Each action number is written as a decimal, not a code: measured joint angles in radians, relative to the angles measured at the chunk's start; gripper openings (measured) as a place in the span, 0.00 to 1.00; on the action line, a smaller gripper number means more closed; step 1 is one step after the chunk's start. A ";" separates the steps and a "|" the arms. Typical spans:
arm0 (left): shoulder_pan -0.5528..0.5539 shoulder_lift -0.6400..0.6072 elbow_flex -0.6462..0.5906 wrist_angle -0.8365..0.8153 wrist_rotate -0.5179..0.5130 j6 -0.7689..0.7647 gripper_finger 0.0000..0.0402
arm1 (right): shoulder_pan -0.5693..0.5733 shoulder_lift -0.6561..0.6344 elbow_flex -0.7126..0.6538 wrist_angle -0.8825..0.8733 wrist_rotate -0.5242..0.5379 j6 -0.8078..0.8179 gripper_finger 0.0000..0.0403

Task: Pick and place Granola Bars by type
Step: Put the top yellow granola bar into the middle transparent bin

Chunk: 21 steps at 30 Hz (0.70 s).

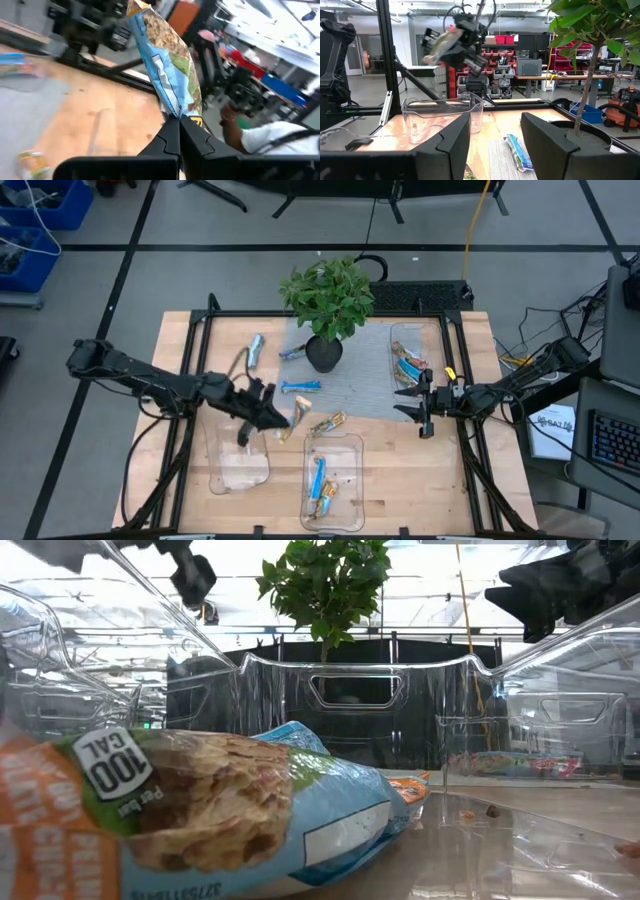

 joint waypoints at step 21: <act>-0.086 0.577 0.543 -0.573 0.070 0.038 0.00 | 0.000 0.000 0.000 0.015 -0.002 0.001 0.41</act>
